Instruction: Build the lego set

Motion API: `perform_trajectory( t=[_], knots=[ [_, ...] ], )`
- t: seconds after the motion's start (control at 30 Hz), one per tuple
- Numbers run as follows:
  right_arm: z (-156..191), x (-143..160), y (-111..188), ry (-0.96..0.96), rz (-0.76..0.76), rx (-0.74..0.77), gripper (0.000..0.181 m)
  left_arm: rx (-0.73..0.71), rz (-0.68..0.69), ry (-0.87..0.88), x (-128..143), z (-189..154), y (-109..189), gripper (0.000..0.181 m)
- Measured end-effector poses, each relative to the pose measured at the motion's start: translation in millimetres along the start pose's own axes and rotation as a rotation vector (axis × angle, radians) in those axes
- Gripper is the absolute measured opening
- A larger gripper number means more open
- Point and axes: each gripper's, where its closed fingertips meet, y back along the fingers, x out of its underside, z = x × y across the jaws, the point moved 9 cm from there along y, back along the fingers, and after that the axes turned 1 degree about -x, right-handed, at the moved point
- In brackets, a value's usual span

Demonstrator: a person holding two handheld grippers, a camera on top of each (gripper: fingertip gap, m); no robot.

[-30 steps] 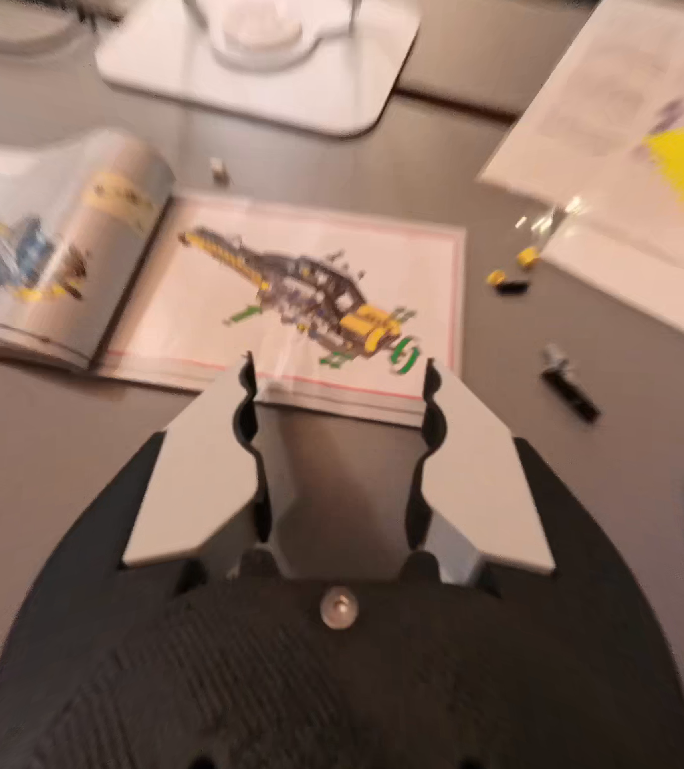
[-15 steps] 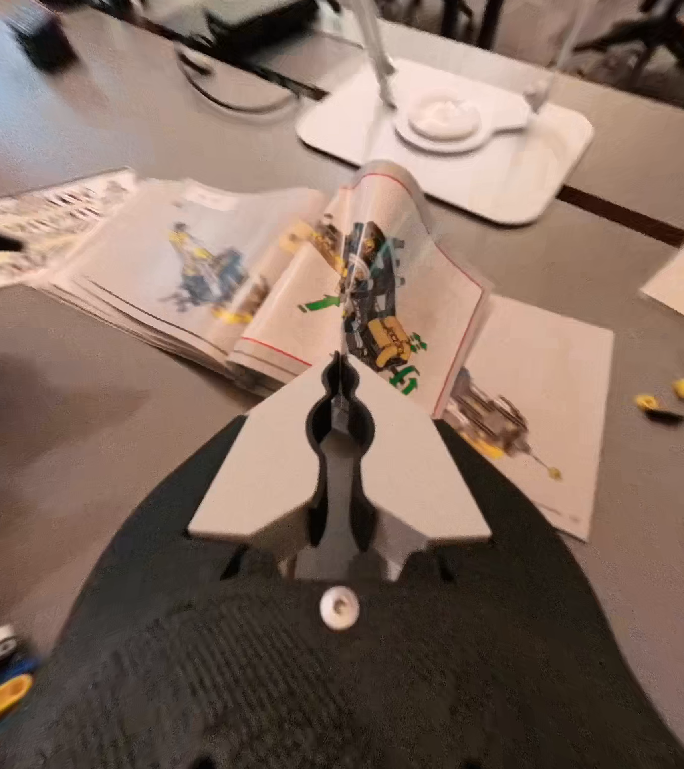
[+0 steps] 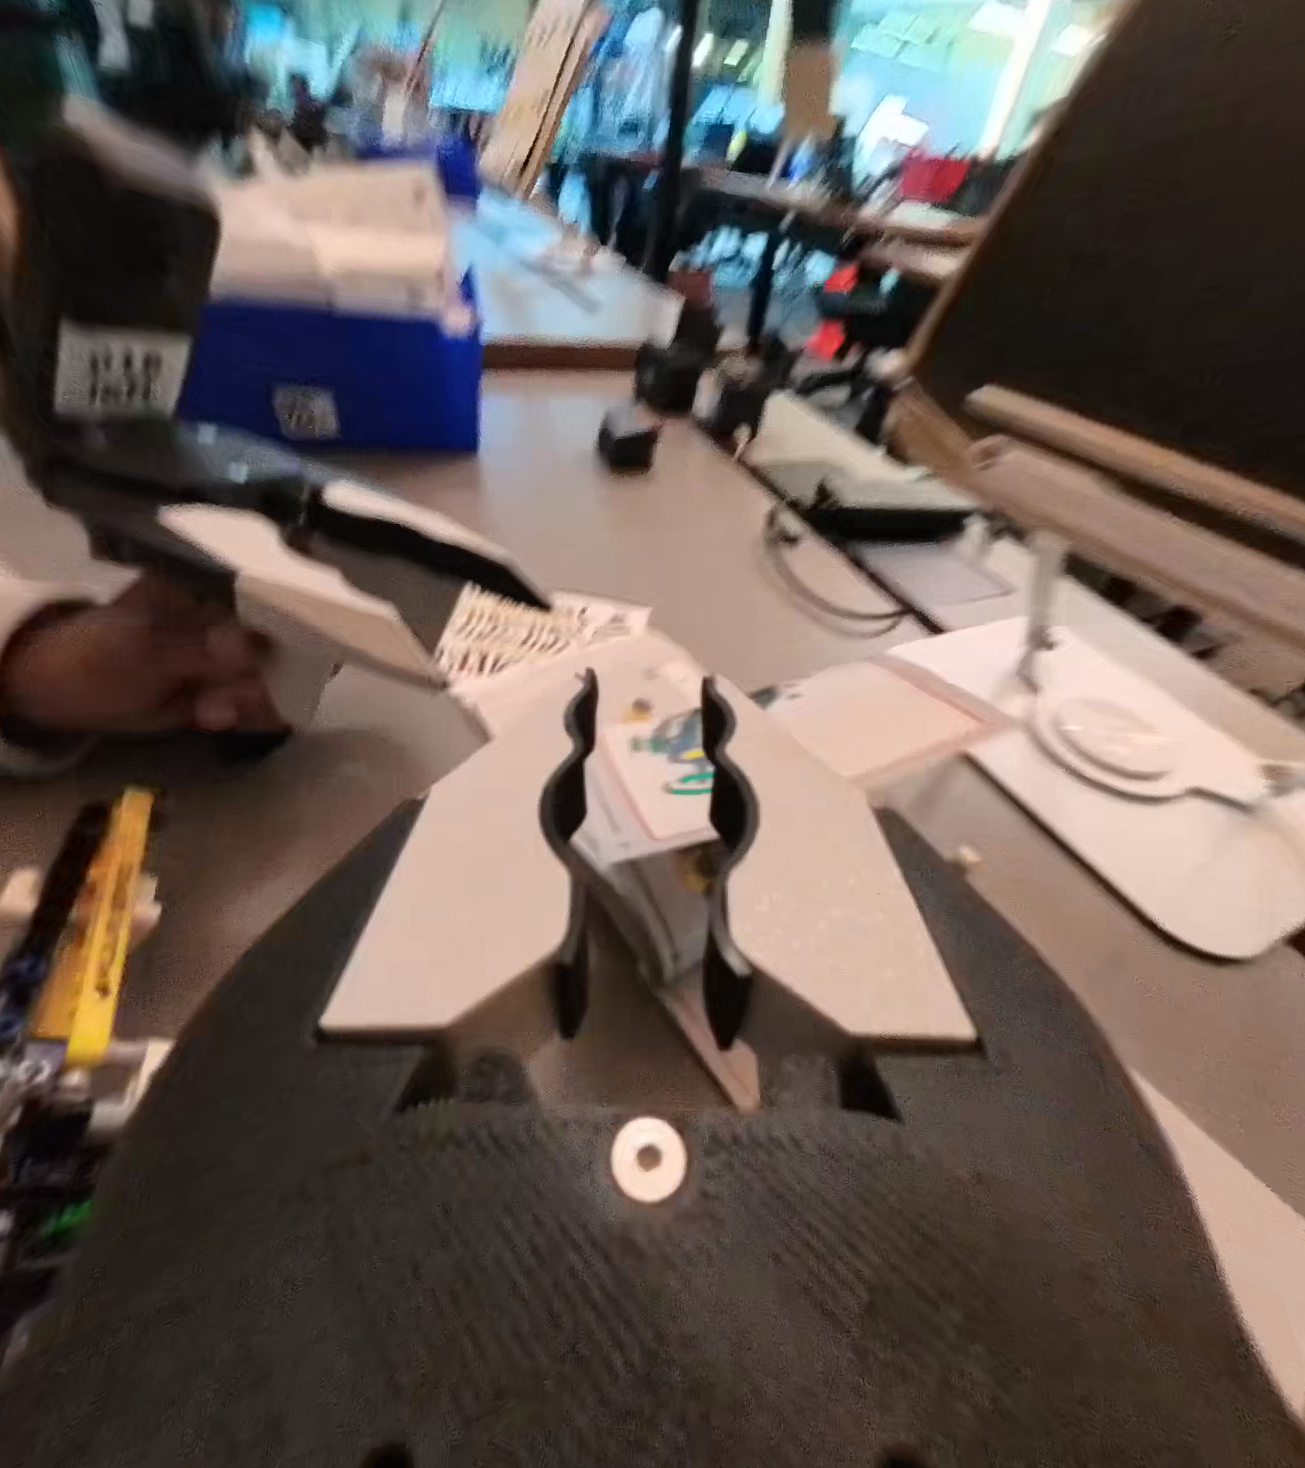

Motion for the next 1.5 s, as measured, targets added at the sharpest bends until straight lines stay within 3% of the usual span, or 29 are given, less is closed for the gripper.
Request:
perform_trajectory(
  t=[0.03,0.1,0.17,0.27,0.43,0.57,0.7,0.77,0.83,0.97,1.17,1.3,1.37,1.5],
  knots=[
    [-14,-7,19,-0.048,-0.098,0.084,0.029,0.003,0.0,0.009,0,1,0,0.066],
    [-49,-2,55,-0.212,-0.239,0.317,0.021,0.009,-0.005,0.028,0,3,0,0.065],
    [-78,26,72,-0.451,-0.195,0.482,0.008,0.017,-0.012,0.045,0,4,1,0.064],
    [-74,49,42,-0.571,-0.001,0.321,0.0,0.024,-0.02,0.061,0,6,1,0.064],
    [-22,45,-28,-0.259,0.314,0.102,0.001,0.016,-0.045,0.031,-1,3,4,0.064],
    [10,54,-52,0.011,0.415,0.082,0.005,-0.075,-0.096,-0.142,-4,-6,9,0.065],
    [22,60,-61,0.146,0.464,0.109,0.007,-0.131,-0.097,-0.303,-2,-19,7,0.058],
    [21,58,-59,0.135,0.446,0.114,0.011,-0.132,-0.081,-0.331,0,-23,4,0.054],
    [15,54,-53,0.074,0.424,0.103,0.027,-0.143,-0.078,-0.328,0,-22,4,0.052],
    [-4,43,-31,-0.111,0.287,0.092,0.049,-0.163,-0.118,-0.196,-4,-8,9,0.051],
    [-40,34,26,-0.457,-0.086,0.031,0.048,-0.153,-0.14,0.088,-5,22,16,0.043],
    [-65,38,67,-0.585,-0.272,0.127,0.038,-0.14,-0.133,0.112,-4,24,16,0.039],
    [-72,39,84,-0.579,-0.299,0.206,0.038,-0.136,-0.125,0.07,-5,19,14,0.039],
    [-71,38,94,-0.468,-0.182,0.357,0.038,-0.127,-0.105,-0.008,-5,11,11,0.036]
  ],
)
